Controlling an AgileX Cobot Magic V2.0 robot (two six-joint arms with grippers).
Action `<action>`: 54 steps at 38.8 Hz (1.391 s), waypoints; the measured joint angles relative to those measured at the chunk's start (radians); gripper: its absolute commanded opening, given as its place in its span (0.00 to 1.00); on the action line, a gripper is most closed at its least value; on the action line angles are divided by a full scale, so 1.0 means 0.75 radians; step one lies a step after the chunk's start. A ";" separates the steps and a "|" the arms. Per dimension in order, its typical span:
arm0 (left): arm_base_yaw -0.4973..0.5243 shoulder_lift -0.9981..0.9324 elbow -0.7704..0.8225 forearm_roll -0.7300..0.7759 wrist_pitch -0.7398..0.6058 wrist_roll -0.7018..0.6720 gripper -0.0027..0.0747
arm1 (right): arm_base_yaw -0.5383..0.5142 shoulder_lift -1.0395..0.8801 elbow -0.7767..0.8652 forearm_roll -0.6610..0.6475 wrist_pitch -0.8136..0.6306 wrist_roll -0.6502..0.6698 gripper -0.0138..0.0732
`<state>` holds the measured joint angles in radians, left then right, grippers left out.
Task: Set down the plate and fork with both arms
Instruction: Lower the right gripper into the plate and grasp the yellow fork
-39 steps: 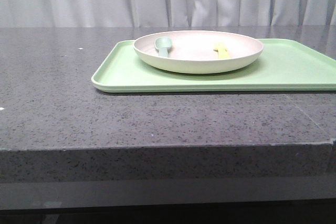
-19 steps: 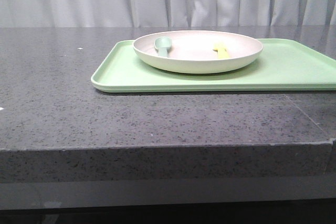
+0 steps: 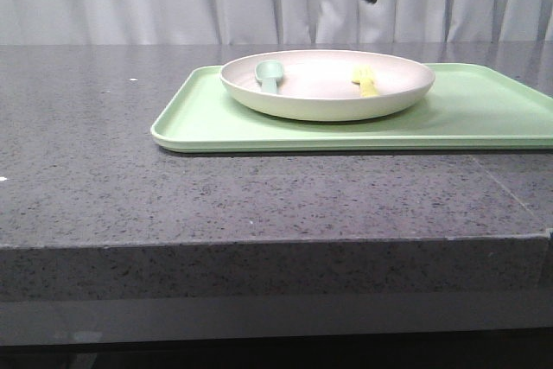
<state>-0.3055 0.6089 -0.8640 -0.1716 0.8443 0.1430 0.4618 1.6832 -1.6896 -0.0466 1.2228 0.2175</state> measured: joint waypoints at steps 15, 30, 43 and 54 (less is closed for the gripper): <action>0.000 0.000 0.000 0.000 0.000 0.000 0.11 | -0.090 0.365 -0.327 -0.003 0.022 0.061 0.86; 0.000 0.000 0.000 0.000 0.000 0.000 0.11 | -0.115 0.510 -0.441 0.007 0.024 0.070 0.68; 0.000 0.000 0.000 0.000 0.000 0.000 0.11 | -0.122 0.553 -0.447 0.009 0.025 0.149 0.49; 0.000 0.000 0.000 0.000 0.000 0.000 0.11 | -0.122 0.597 -0.450 0.021 0.025 0.185 0.47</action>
<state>-0.3055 0.6089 -0.8640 -0.1716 0.8443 0.1430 0.3700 2.1312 -2.0267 -0.0308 1.2418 0.3561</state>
